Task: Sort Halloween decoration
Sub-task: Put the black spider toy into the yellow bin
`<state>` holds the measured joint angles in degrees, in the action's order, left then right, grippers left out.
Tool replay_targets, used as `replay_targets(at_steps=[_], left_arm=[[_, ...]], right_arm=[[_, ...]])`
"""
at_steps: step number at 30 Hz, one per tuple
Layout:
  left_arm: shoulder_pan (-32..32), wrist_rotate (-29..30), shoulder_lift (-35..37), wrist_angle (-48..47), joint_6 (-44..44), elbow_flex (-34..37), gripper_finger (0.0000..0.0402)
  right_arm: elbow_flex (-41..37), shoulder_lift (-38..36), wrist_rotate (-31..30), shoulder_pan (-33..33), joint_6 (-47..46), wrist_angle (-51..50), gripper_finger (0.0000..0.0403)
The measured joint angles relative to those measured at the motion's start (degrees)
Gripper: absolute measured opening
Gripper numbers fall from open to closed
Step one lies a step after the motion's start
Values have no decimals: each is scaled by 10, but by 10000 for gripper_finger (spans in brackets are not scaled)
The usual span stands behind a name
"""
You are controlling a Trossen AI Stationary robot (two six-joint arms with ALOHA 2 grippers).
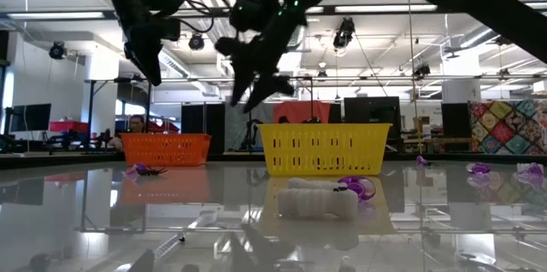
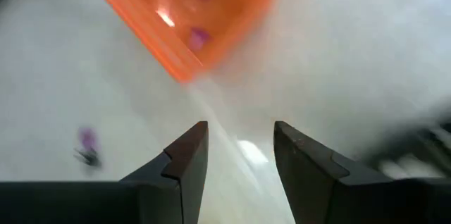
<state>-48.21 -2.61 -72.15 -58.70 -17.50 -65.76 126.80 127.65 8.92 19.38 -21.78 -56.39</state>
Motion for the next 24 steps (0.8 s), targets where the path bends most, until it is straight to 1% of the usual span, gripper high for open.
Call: replay_targets(at_steps=[6, 10, 14, 17, 20, 24], left_arm=[[0, -1, 0, -9, 0, 0, 125], [0, -19, 0, -16, -1, 2, 125], [0, -47, 0, -20, -5, 2, 125], [0, -64, 0, -28, -4, 2, 125], [0, -74, 1, -31, -4, 2, 125], [0, -74, 1, -32, -4, 2, 125]], right_arm=[[-2, -45, -137, -7, 18, -195, 152], [-11, -65, -185, -7, -11, -275, 151], [-41, -100, -195, -9, -17, -290, 146], [-92, -136, -195, -10, -33, -288, 141], [-164, -183, -196, -10, -56, -274, 137], [-284, -252, -210, -10, -89, -213, 132]])
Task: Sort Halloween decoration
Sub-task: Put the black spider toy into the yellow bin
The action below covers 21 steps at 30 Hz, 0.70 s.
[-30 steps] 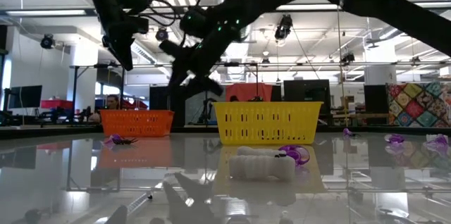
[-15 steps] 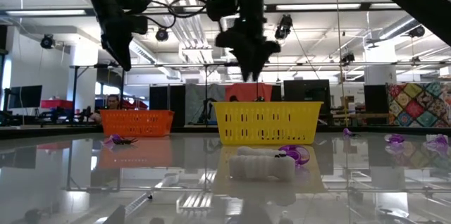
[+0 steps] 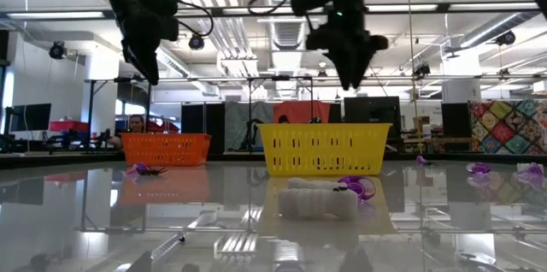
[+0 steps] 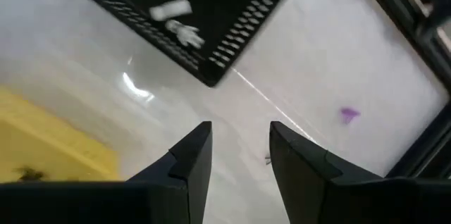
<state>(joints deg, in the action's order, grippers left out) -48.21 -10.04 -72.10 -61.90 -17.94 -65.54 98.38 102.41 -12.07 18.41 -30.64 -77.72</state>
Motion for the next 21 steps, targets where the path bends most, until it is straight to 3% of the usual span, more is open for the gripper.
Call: replay_targets(at_steps=[11, 21], left_arm=[[0, 0, 0, 1, 0, 0, 125], [0, -1, 0, 3, 0, 0, 125]], right_arm=[[-306, -135, 0, 28, -134, 146, 136], [-428, -147, 16, 72, -158, 231, 148]])
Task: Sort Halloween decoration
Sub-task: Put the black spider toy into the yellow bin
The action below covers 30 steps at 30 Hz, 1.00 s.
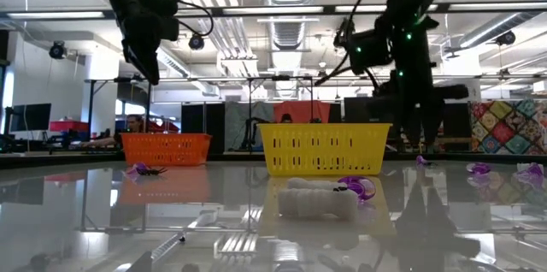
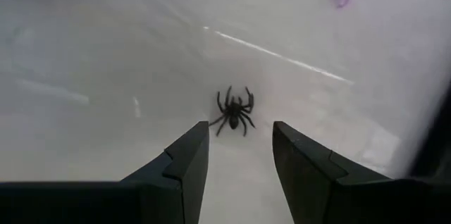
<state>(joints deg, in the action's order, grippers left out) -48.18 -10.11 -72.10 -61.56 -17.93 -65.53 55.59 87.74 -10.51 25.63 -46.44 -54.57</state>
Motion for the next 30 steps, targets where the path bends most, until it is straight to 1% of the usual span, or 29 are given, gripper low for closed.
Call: replay_targets(at_steps=[4, 10, 13, 17, 20, 26, 30], left_arm=[[0, 0, 0, 0, 0, 0, 125], [0, 0, 0, 0, 0, 0, 125], [0, 0, 0, 0, 2, 0, 125], [0, 0, 0, 1, 2, 0, 125], [0, 0, 0, 1, 2, 0, 125], [0, 0, 0, 2, 2, 0, 125], [0, 0, 0, 2, 2, 0, 125]], right_arm=[[-25, 0, 13, 15, 5, 51, 147], [-48, 4, 16, 38, 6, 62, 146], [-68, 5, 21, 44, 6, 88, 146], [-93, 3, 51, 56, 5, 130, 143], [-99, 3, 57, 58, -3, 137, 129], [-97, -14, 61, 58, -5, 132, 81], [-88, -36, 69, 55, -6, 74, 75]])
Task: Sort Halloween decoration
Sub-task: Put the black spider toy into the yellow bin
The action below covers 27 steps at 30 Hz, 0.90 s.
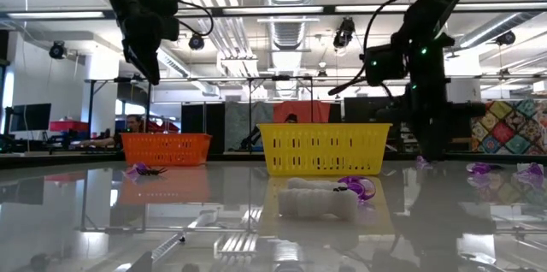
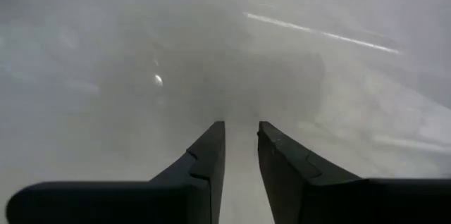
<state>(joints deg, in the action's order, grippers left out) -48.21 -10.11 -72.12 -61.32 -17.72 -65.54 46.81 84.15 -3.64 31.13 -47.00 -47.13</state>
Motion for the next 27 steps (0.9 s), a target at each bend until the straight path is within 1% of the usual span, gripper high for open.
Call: replay_targets(at_steps=[6, 9, 14, 17, 22, 27], left_arm=[[0, 0, 0, 1, -7, 0, 125], [0, 0, 0, 5, -9, 0, 125], [0, 0, 0, 11, -10, 0, 125], [0, 0, 0, 13, -11, 0, 125], [0, 0, 0, 15, -11, 0, 125], [0, 0, 0, 25, -11, 0, 125]], right_arm=[[6, -50, 14, -31, -17, -79, 106], [6, -70, 16, -55, -44, -96, 126], [-7, -83, 42, -95, -87, -99, 150], [-21, -80, 44, -116, -117, -102, 154], [-41, -71, 69, -145, -147, -100, 155], [-62, -71, 76, -156, -165, -96, 155]])
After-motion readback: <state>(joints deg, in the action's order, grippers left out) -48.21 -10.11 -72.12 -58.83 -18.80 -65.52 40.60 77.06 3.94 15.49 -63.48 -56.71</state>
